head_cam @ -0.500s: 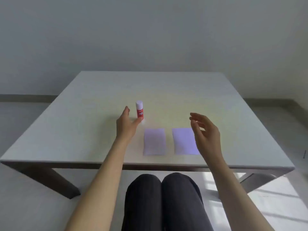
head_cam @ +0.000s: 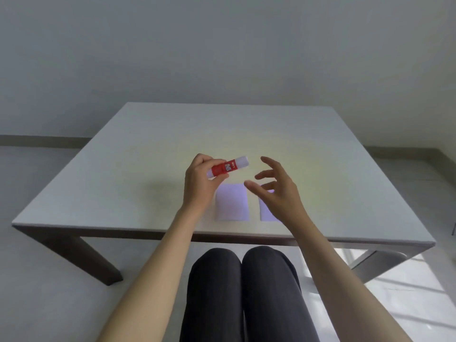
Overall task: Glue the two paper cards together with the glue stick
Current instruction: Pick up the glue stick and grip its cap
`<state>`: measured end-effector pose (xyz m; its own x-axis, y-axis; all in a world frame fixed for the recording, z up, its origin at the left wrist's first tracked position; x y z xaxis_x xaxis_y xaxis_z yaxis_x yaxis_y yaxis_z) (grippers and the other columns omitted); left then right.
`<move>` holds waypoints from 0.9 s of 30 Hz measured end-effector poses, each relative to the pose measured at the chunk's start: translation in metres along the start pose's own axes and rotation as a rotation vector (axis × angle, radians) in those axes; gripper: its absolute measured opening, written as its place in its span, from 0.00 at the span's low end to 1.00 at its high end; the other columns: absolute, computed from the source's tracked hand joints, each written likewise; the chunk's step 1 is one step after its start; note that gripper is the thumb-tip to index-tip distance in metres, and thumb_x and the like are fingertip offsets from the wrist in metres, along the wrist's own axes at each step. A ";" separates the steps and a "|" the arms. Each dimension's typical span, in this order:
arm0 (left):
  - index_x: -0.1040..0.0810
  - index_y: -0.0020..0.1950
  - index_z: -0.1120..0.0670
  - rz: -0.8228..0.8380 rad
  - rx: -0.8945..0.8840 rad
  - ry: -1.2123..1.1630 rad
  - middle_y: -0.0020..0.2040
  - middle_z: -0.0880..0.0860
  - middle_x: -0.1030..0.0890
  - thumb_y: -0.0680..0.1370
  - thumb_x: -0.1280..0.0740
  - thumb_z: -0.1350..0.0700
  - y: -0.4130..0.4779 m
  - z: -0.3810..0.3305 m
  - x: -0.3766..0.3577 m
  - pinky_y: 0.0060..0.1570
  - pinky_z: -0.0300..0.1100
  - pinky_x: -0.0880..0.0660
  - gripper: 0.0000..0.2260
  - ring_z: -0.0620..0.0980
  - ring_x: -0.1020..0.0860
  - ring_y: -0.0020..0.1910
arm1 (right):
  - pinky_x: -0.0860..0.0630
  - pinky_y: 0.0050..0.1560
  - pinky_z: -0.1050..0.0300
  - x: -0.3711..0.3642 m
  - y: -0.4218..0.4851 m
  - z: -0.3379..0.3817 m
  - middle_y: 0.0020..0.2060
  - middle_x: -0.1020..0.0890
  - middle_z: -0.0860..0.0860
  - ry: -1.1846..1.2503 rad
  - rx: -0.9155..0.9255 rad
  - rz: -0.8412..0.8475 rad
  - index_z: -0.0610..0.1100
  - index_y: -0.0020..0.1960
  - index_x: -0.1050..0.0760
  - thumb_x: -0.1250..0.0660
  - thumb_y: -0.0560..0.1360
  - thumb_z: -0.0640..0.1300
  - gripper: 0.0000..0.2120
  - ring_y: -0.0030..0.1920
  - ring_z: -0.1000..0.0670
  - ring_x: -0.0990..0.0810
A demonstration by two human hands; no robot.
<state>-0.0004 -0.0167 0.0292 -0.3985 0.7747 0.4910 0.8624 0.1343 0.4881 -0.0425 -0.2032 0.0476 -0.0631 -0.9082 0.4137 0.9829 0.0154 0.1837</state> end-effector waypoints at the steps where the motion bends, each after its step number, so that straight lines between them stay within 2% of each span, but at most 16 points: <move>1: 0.17 0.51 0.56 -0.010 -0.043 0.004 0.44 0.49 0.25 0.65 0.23 0.62 -0.005 -0.006 0.004 0.44 0.21 0.34 0.15 0.45 0.26 0.42 | 0.24 0.39 0.63 -0.002 0.006 -0.001 0.42 0.19 0.53 0.043 -0.089 0.024 0.50 0.67 0.35 0.30 0.68 0.59 0.32 0.36 0.53 0.17; 3: 0.17 0.51 0.57 -0.029 -0.079 0.005 0.44 0.50 0.26 0.65 0.23 0.63 -0.012 -0.016 0.009 0.45 0.20 0.35 0.16 0.45 0.26 0.42 | 0.25 0.31 0.62 -0.008 0.017 -0.005 0.30 0.17 0.50 0.100 -0.247 0.073 0.44 0.61 0.28 0.37 0.69 0.66 0.31 0.27 0.51 0.18; 4: 0.17 0.51 0.58 -0.020 -0.087 0.007 0.44 0.50 0.26 0.65 0.23 0.63 -0.015 -0.020 0.009 0.45 0.19 0.35 0.16 0.45 0.26 0.42 | 0.27 0.26 0.63 -0.011 0.021 -0.006 0.23 0.19 0.49 0.128 -0.301 0.105 0.40 0.53 0.23 0.42 0.71 0.69 0.32 0.23 0.51 0.21; 6: 0.17 0.51 0.58 -0.001 -0.103 0.023 0.44 0.51 0.26 0.65 0.23 0.63 -0.017 -0.026 0.010 0.44 0.19 0.35 0.15 0.46 0.27 0.42 | 0.31 0.22 0.64 -0.015 0.027 -0.008 0.17 0.25 0.49 0.182 -0.316 0.123 0.38 0.37 0.21 0.47 0.75 0.66 0.33 0.18 0.51 0.27; 7: 0.17 0.51 0.59 0.002 -0.101 0.032 0.44 0.52 0.25 0.65 0.23 0.63 -0.018 -0.028 0.010 0.44 0.20 0.35 0.15 0.46 0.27 0.43 | 0.31 0.24 0.62 -0.015 0.029 -0.008 0.18 0.26 0.48 0.226 -0.284 0.122 0.39 0.34 0.22 0.45 0.77 0.61 0.29 0.19 0.51 0.29; 8: 0.17 0.51 0.59 -0.004 -0.095 0.036 0.44 0.54 0.24 0.65 0.23 0.63 -0.018 -0.028 0.011 0.44 0.20 0.34 0.15 0.46 0.26 0.43 | 0.31 0.26 0.61 -0.014 0.030 -0.008 0.22 0.25 0.47 0.300 -0.241 0.134 0.39 0.36 0.22 0.42 0.78 0.55 0.23 0.22 0.50 0.29; 10: 0.17 0.51 0.59 -0.016 -0.072 0.042 0.45 0.56 0.23 0.65 0.23 0.63 -0.018 -0.026 0.013 0.44 0.21 0.34 0.15 0.47 0.26 0.43 | 0.28 0.31 0.59 -0.008 0.031 -0.009 0.34 0.21 0.45 0.452 -0.172 0.234 0.39 0.50 0.23 0.36 0.77 0.45 0.09 0.30 0.49 0.23; 12: 0.17 0.51 0.59 -0.005 -0.069 0.045 0.45 0.57 0.22 0.64 0.23 0.63 -0.020 -0.027 0.012 0.44 0.21 0.33 0.15 0.47 0.25 0.42 | 0.24 0.33 0.59 -0.001 0.029 -0.012 0.43 0.18 0.44 0.429 -0.194 0.279 0.41 0.60 0.27 0.34 0.76 0.47 0.16 0.36 0.48 0.18; 14: 0.17 0.51 0.58 0.018 -0.076 0.045 0.44 0.56 0.23 0.64 0.23 0.62 -0.023 -0.030 0.006 0.43 0.22 0.34 0.15 0.47 0.26 0.42 | 0.25 0.30 0.62 0.003 0.029 -0.013 0.36 0.16 0.44 0.208 -0.213 0.175 0.38 0.52 0.23 0.36 0.75 0.56 0.21 0.30 0.50 0.18; 16: 0.17 0.51 0.58 0.034 -0.079 0.053 0.44 0.53 0.24 0.65 0.23 0.61 -0.025 -0.033 0.001 0.43 0.21 0.34 0.15 0.46 0.26 0.42 | 0.25 0.27 0.64 0.005 0.030 -0.008 0.28 0.18 0.45 0.009 -0.131 0.052 0.36 0.41 0.22 0.37 0.75 0.55 0.21 0.23 0.52 0.21; 19: 0.17 0.52 0.58 0.040 -0.071 0.077 0.45 0.51 0.25 0.65 0.23 0.60 -0.025 -0.032 0.003 0.43 0.19 0.34 0.16 0.45 0.27 0.43 | 0.19 0.40 0.56 0.002 0.028 -0.004 0.40 0.18 0.42 0.151 -0.031 0.170 0.38 0.50 0.25 0.32 0.74 0.42 0.08 0.36 0.46 0.16; 21: 0.17 0.52 0.58 0.063 -0.076 0.086 0.45 0.53 0.23 0.65 0.23 0.60 -0.025 -0.032 0.005 0.43 0.20 0.34 0.16 0.46 0.26 0.43 | 0.18 0.46 0.54 0.004 0.028 -0.006 0.46 0.20 0.42 0.247 -0.069 0.245 0.40 0.57 0.28 0.30 0.72 0.44 0.16 0.41 0.44 0.16; 22: 0.17 0.52 0.58 0.072 -0.078 0.088 0.45 0.54 0.23 0.65 0.23 0.60 -0.025 -0.033 0.005 0.43 0.20 0.34 0.16 0.46 0.26 0.43 | 0.18 0.44 0.54 0.004 0.028 -0.009 0.43 0.19 0.42 0.234 -0.124 0.217 0.40 0.57 0.28 0.30 0.72 0.50 0.19 0.38 0.45 0.15; 24: 0.17 0.53 0.57 0.086 -0.082 0.100 0.45 0.54 0.23 0.66 0.24 0.59 -0.025 -0.036 0.003 0.43 0.21 0.34 0.16 0.46 0.26 0.43 | 0.20 0.31 0.60 0.005 0.026 -0.012 0.31 0.18 0.45 0.078 -0.164 0.069 0.37 0.47 0.26 0.35 0.73 0.57 0.21 0.24 0.50 0.19; 25: 0.17 0.53 0.57 0.097 -0.086 0.107 0.46 0.54 0.23 0.66 0.24 0.59 -0.025 -0.036 0.002 0.43 0.22 0.34 0.16 0.45 0.26 0.44 | 0.23 0.26 0.62 0.005 0.026 -0.013 0.27 0.19 0.46 -0.009 -0.134 0.007 0.37 0.42 0.26 0.37 0.75 0.56 0.20 0.19 0.52 0.22; 27: 0.18 0.54 0.56 0.112 -0.093 0.109 0.46 0.55 0.23 0.67 0.24 0.60 -0.025 -0.035 0.003 0.44 0.23 0.34 0.16 0.46 0.27 0.44 | 0.26 0.24 0.61 0.005 0.024 -0.012 0.25 0.20 0.46 -0.020 -0.054 -0.016 0.38 0.39 0.28 0.36 0.76 0.47 0.13 0.18 0.52 0.24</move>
<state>-0.0345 -0.0389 0.0435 -0.3377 0.7090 0.6191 0.8725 -0.0109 0.4884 -0.0171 -0.2128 0.0433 -0.0822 -0.8996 0.4289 0.9895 -0.0225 0.1424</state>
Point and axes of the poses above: each hand's wrist, its own y-axis towards the middle knuckle, its own x-axis out of the back of the hand, z = x × y, the point moved 4 cm from there along y, towards the middle knuckle
